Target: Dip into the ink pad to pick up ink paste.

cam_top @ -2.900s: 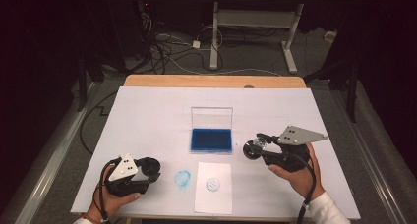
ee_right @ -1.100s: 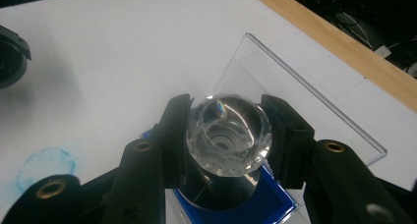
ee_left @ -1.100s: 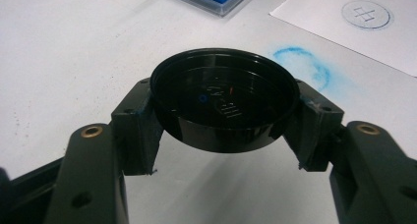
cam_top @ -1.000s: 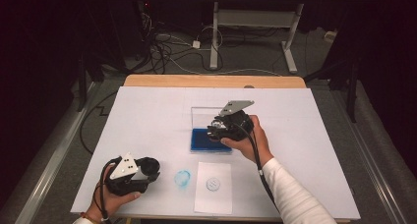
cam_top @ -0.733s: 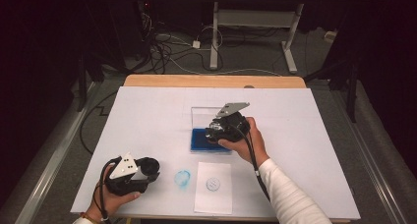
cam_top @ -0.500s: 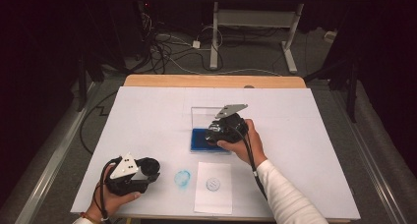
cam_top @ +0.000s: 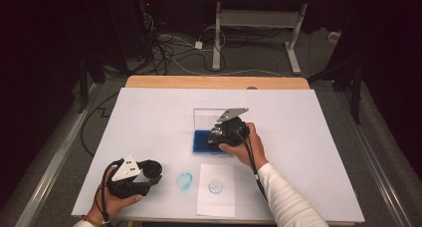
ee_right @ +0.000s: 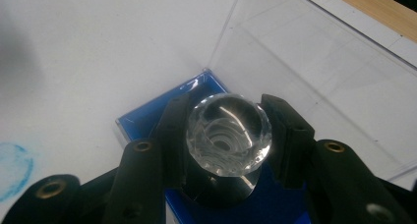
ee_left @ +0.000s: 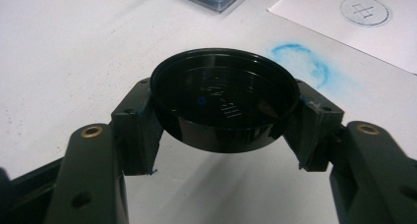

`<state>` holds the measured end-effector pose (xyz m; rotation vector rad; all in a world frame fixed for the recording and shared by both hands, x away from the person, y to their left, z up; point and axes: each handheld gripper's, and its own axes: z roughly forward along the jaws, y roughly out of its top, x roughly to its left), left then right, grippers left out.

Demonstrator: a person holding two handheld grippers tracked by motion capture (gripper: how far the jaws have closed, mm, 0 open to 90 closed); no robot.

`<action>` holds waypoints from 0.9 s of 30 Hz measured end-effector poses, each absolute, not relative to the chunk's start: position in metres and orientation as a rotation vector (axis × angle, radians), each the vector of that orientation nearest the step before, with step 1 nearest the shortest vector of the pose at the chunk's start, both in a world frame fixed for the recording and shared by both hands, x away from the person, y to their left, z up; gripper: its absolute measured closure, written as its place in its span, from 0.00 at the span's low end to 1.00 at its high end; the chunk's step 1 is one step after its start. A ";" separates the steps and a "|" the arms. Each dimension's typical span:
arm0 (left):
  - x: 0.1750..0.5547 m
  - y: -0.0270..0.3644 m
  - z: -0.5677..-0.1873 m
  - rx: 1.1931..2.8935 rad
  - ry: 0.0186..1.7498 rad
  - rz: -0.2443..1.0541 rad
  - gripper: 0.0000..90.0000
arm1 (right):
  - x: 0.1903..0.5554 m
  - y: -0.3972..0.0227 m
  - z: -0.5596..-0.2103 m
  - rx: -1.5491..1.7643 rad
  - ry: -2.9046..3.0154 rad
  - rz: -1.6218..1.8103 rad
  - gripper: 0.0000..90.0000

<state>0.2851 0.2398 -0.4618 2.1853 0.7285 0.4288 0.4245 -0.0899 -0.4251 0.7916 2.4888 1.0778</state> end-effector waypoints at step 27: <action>0.285 0.239 -0.462 2.189 0.712 0.415 0.41 | 0.427 -0.064 -0.428 0.745 2.488 1.089 0.64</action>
